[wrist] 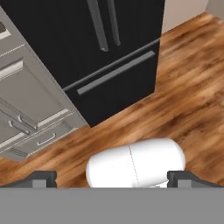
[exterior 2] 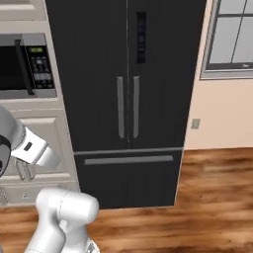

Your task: Move the hot dog bun to the plate on the dining table and place the condiment next to that plate. Then navigate to the fridge and take the sausage and place it on the plate as well.

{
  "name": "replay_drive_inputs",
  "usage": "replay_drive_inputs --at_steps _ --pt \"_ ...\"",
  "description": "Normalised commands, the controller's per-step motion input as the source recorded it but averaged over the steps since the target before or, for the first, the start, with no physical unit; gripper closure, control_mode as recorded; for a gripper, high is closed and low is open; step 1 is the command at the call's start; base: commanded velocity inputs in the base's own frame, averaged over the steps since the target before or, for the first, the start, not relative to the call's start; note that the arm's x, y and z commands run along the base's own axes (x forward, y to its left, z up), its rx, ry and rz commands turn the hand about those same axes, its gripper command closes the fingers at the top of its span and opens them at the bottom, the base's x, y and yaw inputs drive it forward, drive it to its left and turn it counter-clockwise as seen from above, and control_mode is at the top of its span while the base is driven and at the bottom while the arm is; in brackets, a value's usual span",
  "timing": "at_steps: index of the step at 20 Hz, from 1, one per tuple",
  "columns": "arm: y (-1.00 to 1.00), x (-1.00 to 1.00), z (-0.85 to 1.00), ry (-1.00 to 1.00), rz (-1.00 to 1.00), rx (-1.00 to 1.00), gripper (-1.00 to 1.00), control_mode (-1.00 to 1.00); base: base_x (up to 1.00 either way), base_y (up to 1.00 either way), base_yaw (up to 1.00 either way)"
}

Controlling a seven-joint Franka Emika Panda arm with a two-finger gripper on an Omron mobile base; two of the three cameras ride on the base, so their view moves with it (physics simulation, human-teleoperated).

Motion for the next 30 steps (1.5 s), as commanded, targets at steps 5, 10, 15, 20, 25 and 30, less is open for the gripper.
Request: replay_drive_inputs --at_steps 5,10,15,20,25,30 --pt "0.0 0.0 0.0 0.0 0.0 0.0 -1.0 1.0 0.33 -0.73 0.43" --pt "0.0 0.0 0.0 0.0 0.0 0.0 -1.0 1.0 0.29 -0.71 0.43" --pt "0.0 0.0 0.0 0.0 0.0 0.0 -1.0 1.0 0.37 -0.71 0.44" --pt "0.0 0.0 0.0 0.0 0.0 0.0 -1.0 1.0 0.47 -0.62 0.36" --pt "0.0 0.0 0.0 0.0 0.0 0.0 -1.0 1.0 0.32 -0.41 0.1" --pt "0.0 0.0 0.0 0.0 0.0 0.0 -1.0 1.0 0.08 0.02 -0.23"
